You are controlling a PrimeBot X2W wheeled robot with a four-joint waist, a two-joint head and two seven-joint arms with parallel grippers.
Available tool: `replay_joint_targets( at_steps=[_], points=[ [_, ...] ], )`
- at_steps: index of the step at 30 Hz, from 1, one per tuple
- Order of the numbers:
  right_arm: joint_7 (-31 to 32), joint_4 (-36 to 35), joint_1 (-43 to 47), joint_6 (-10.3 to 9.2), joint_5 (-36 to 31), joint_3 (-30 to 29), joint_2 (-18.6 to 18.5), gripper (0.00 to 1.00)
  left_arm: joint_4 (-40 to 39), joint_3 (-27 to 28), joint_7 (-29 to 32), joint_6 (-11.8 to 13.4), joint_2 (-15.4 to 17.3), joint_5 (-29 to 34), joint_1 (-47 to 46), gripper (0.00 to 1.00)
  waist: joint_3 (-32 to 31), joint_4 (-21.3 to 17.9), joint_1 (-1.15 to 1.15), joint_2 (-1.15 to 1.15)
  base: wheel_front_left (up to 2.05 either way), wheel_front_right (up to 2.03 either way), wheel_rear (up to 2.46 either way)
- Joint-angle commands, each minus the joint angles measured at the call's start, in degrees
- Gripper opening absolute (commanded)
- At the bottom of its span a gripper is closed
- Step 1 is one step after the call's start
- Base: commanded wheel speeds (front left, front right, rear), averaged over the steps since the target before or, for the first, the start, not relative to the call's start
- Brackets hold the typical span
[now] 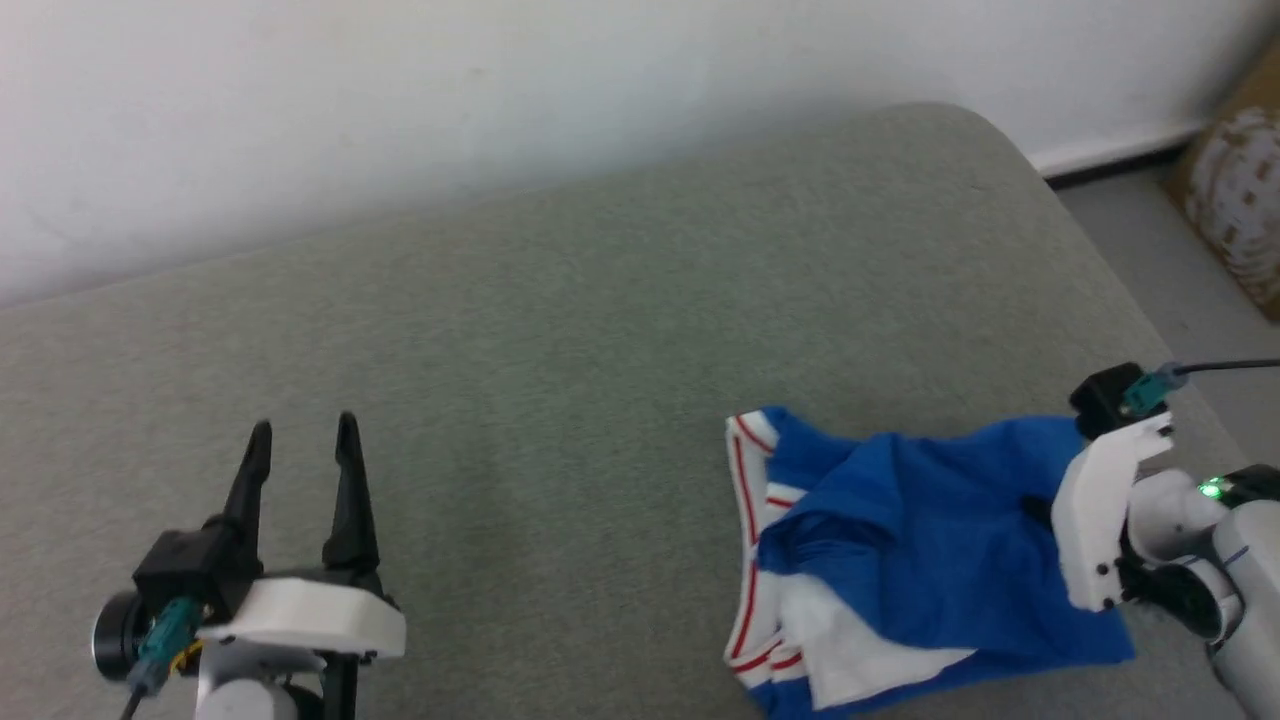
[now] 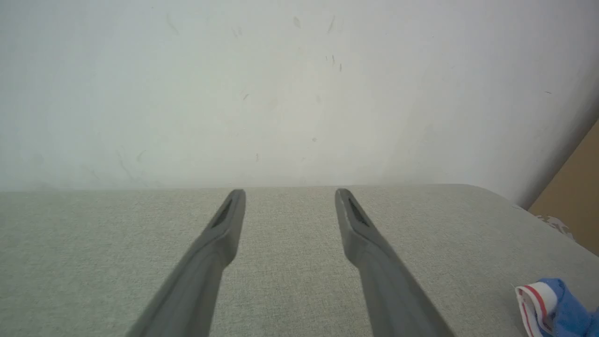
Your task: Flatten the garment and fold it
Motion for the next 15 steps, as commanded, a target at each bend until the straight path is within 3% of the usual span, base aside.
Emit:
replay_joint_targets(
  at_steps=[1, 7, 15],
  points=[
    [-1.42, 1.91, -2.23, -0.05, -1.58, 0.12, -1.27, 0.00, -0.87, -0.64, 0.67, 0.15, 1.06, 1.74, -2.33, 1.00, 7.44, -8.26, 0.00, 0.00, 0.00, 0.00, 0.00],
    [-8.18, 10.66, -7.26, -0.05, -4.38, -0.62, -3.22, 0.00, -3.03, -2.27, 3.76, 0.11, 3.07, 4.49, -7.17, 1.00, 12.20, -10.97, 0.00, 0.00, 0.00, 0.00, 0.00],
    [-23.96, 22.48, -14.37, -0.05, -5.62, -4.81, -2.59, 0.00, -5.57, -3.95, 6.63, 0.09, 4.30, 6.71, -11.59, 1.00, 17.26, -9.62, 0.00, 0.00, 0.00, 0.00, 0.00]
  ],
)
